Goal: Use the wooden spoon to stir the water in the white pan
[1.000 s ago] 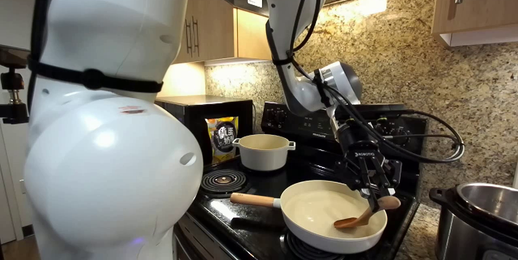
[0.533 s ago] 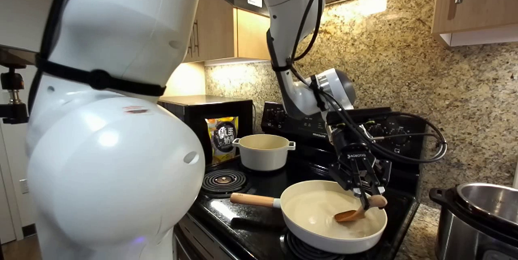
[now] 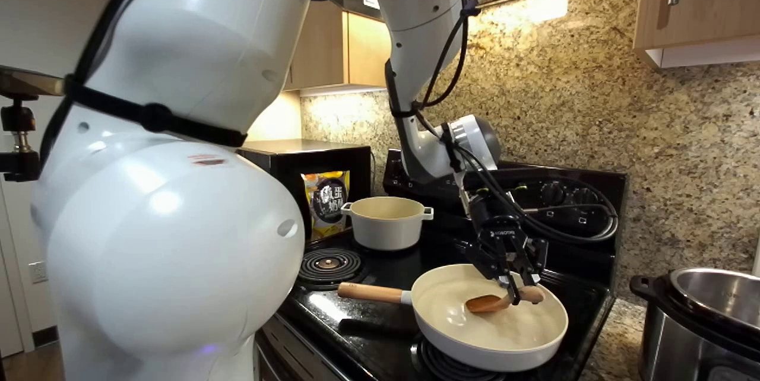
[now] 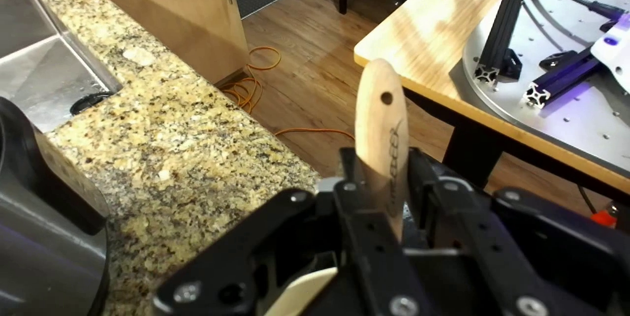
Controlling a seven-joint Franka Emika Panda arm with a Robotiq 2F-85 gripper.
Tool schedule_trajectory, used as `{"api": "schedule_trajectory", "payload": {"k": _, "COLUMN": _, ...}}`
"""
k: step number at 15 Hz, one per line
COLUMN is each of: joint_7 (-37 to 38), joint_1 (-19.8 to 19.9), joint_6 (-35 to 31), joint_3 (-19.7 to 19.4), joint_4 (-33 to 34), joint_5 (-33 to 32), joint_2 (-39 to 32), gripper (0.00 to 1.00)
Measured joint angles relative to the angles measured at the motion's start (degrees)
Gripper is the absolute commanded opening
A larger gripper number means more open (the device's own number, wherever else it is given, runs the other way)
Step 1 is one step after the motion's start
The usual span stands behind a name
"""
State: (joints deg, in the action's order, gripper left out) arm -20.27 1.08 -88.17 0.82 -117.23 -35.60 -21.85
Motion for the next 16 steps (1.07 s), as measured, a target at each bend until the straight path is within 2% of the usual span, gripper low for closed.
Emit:
{"api": "schedule_trajectory", "payload": {"k": 9, "joint_7": -5.55, "joint_1": -1.48, "joint_6": 0.01, "joint_3": 2.95, "joint_4": -1.21, "joint_5": -4.55, "joint_2": -1.42, "gripper": 0.07}}
{"api": "schedule_trajectory", "payload": {"k": 16, "joint_7": -5.69, "joint_1": -0.92, "joint_6": -0.01, "joint_3": 2.50, "joint_4": -6.34, "joint_5": -7.26, "joint_2": 2.20, "gripper": 0.07}}
